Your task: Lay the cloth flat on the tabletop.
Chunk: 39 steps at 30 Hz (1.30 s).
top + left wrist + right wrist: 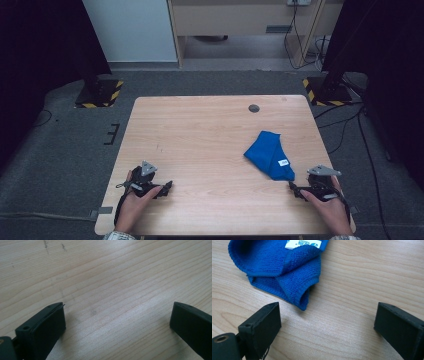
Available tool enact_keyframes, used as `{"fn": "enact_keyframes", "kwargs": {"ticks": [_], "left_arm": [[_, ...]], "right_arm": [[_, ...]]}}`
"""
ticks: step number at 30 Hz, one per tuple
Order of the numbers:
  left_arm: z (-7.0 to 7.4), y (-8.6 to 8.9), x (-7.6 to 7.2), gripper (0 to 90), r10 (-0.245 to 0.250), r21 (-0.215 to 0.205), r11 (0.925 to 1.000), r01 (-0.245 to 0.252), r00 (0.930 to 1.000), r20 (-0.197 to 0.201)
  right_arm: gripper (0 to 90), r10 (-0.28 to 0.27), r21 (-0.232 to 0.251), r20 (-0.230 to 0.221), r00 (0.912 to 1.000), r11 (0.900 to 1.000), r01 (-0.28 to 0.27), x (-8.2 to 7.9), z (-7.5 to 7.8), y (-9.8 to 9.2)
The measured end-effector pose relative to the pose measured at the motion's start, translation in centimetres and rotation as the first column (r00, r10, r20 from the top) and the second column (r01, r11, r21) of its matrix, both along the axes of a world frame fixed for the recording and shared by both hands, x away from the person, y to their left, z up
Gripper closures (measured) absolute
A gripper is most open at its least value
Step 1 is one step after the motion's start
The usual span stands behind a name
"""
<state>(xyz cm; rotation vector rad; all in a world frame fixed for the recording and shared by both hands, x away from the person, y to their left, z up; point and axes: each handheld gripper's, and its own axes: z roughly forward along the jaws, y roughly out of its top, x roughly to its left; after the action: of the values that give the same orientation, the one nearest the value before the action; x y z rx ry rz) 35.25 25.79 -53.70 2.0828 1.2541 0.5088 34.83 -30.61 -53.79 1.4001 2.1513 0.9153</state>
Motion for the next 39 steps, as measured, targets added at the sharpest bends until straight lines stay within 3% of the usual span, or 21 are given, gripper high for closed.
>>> {"fn": "enact_keyframes", "kwargs": {"ticks": [5,6,18,21,23,29,36,39], "left_arm": [[0.0,-0.1,0.1,0.0,0.003,0.001,1.0000,-0.003,1.0000,-0.001],[0.0,-0.1,0.1,0.0,0.004,0.001,1.0000,-0.004,1.0000,0.000],[0.0,-0.1,-0.2,0.0,-0.001,0.000,1.0000,0.001,1.0000,0.001],[0.0,-0.1,-0.2,0.0,-0.001,0.000,1.0000,0.001,1.0000,0.001],[0.0,-0.2,-0.2,0.0,-0.001,0.000,1.0000,0.001,1.0000,0.000],[0.0,-0.2,-0.2,0.0,-0.001,0.000,1.0000,0.001,1.0000,0.001],[0.0,-0.2,-0.2,0.0,0.000,0.000,1.0000,0.000,1.0000,0.001],[0.0,-0.2,-0.2,0.0,0.000,0.000,1.0000,0.000,1.0000,0.001]], "right_arm": [[8.4,0.018,0.004,0.005,0.9998,1.000,-0.018,0.0,0.0,0.1],[9.3,0.032,0.024,0.011,0.9994,0.999,-0.032,0.1,0.1,0.2],[20.9,0.076,0.028,0.106,0.9915,0.996,-0.080,-0.1,2.5,2.3],[27.3,0.089,0.028,0.129,0.9877,0.995,-0.093,0.0,3.2,3.0],[36.2,0.099,0.024,0.144,0.9847,0.994,-0.104,0.2,3.7,3.8],[50.5,0.149,0.024,0.140,0.9789,0.988,-0.153,0.9,3.8,5.2],[49.7,0.179,0.022,0.127,0.9757,0.983,-0.183,1.7,3.8,6.6],[36.1,0.185,0.026,0.122,0.9752,0.982,-0.189,2.1,3.8,7.4]]}}
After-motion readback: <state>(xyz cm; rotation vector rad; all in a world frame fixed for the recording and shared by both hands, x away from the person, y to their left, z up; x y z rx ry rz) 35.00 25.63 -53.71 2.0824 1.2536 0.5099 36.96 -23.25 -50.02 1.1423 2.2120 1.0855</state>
